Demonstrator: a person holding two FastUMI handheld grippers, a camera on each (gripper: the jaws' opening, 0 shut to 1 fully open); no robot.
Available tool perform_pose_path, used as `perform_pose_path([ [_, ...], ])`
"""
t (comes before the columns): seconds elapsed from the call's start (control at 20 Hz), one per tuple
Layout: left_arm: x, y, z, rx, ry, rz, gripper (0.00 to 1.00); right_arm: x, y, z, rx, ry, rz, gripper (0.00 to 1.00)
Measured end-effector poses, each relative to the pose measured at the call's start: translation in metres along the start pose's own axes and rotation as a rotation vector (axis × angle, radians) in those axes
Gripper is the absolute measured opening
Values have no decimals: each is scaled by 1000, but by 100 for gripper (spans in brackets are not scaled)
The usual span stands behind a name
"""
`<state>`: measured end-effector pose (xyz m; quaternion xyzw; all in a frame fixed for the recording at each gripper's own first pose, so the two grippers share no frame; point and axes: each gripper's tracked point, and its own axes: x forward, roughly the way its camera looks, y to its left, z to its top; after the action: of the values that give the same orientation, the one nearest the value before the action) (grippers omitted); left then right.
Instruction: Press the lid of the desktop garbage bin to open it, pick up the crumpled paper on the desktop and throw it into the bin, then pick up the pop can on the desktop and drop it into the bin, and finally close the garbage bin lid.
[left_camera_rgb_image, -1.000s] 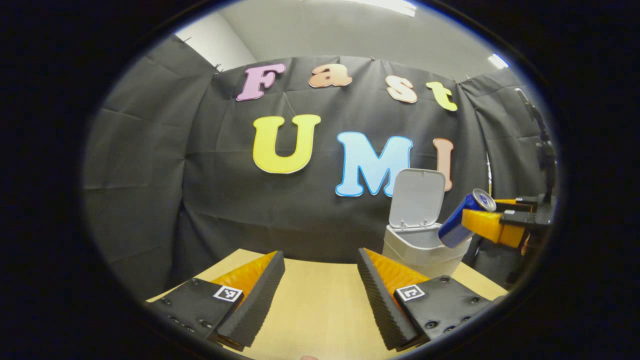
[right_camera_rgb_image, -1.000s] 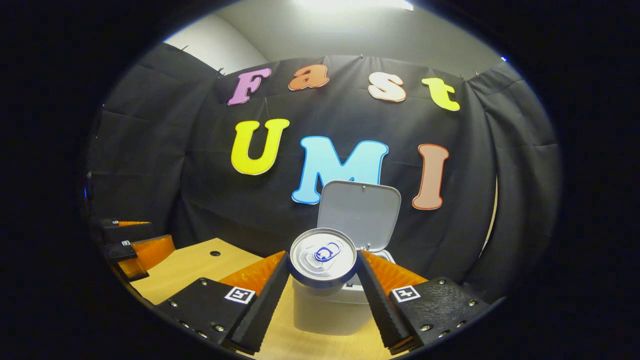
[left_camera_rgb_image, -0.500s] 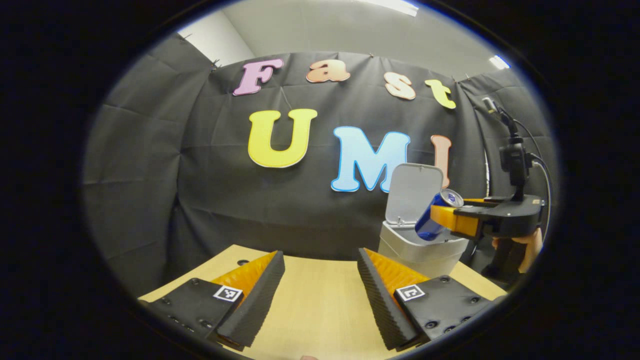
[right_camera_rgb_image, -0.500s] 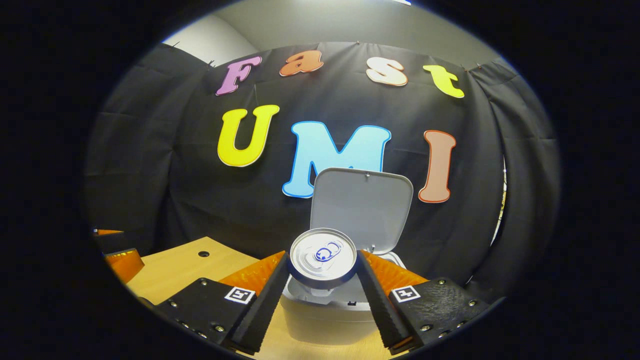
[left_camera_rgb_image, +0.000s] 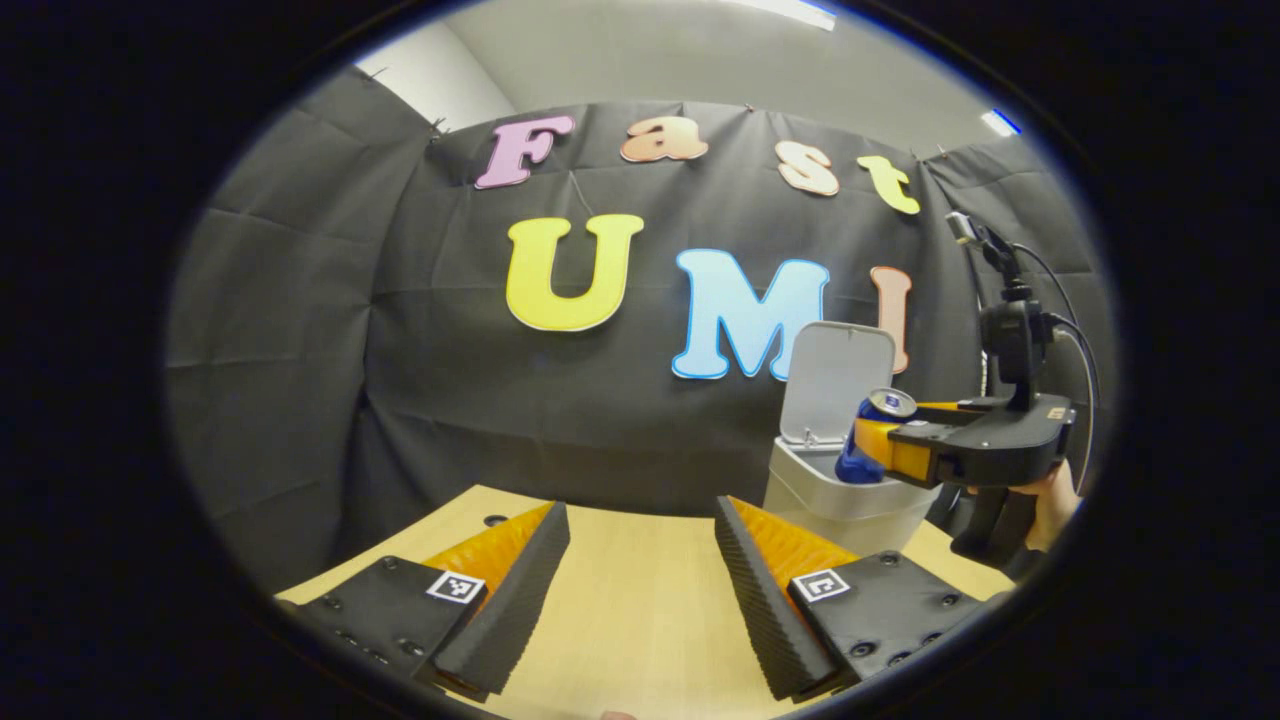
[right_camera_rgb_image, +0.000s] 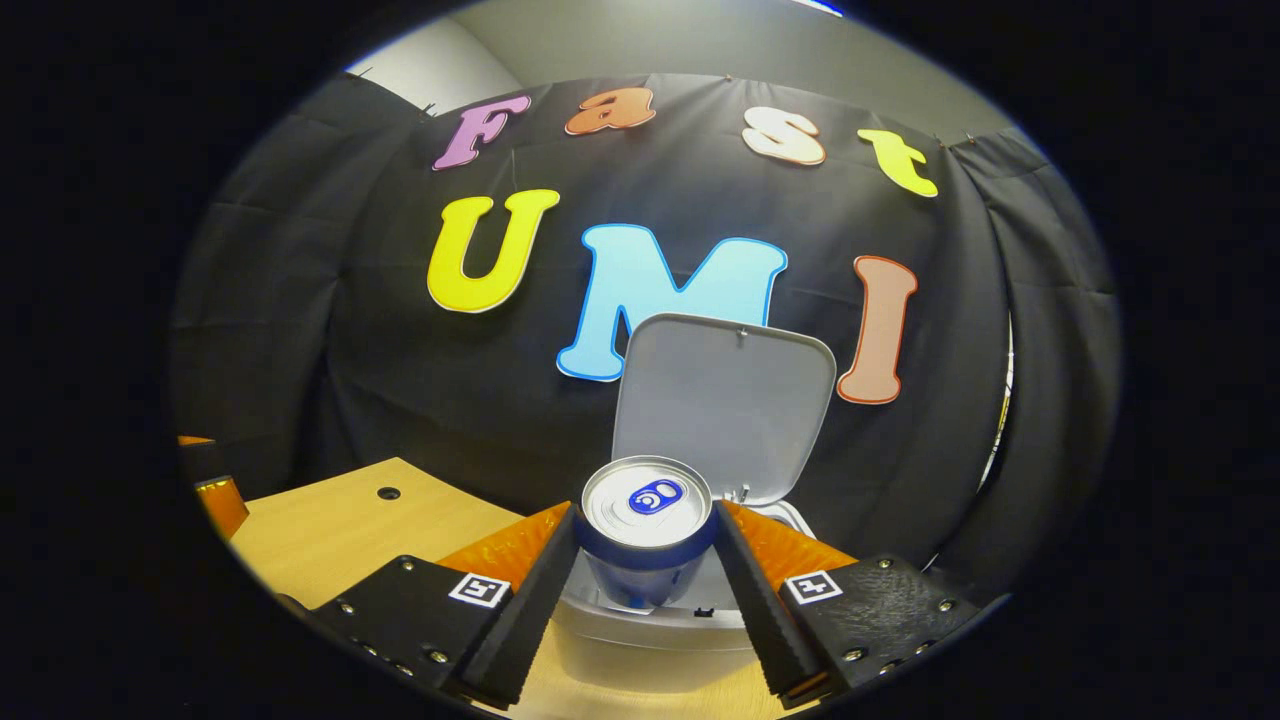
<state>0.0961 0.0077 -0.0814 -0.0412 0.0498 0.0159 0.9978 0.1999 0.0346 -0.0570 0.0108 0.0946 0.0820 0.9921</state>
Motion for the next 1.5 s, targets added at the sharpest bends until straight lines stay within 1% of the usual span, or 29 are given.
perform_pose_path([
  [0.1,-2,-1,-2,-4,3,-3,97,0,-3,3,-3,-8,-8,84],
  [0.15,-3,-1,-2,-5,5,-6,97,2,-4,3,-8,-11,-9,87],
  [0.3,-5,-3,-2,0,5,-13,96,3,-7,6,-19,-9,-24,89],
  [0.4,-6,-2,1,5,2,-19,97,2,-6,11,-12,-20,-28,89],
  [0.55,-6,0,3,3,1,-35,94,1,-6,24,-26,-40,-38,89],
  [0.65,-4,1,4,7,-4,-48,94,3,-5,33,-34,-50,-42,89],
  [0.7,-5,3,5,8,-5,-54,97,4,-4,37,-31,-51,-40,89],
  [0.85,1,6,3,9,-4,-79,97,12,-6,48,-6,-45,-48,89],
  [1.0,9,8,2,24,-4,-109,96,26,-18,69,-22,-53,-81,89],
  [1.2,27,9,6,58,-7,-161,95,48,-34,97,-7,-70,-123,89],
  [1.4,43,3,12,54,-11,-210,94,70,-52,125,10,-93,-169,89],
  [1.45,46,1,13,46,-9,-222,94,76,-58,133,4,-104,-182,91],
  [1.5,49,-2,13,36,-6,-233,95,81,-65,140,-6,-112,-198,88],
])
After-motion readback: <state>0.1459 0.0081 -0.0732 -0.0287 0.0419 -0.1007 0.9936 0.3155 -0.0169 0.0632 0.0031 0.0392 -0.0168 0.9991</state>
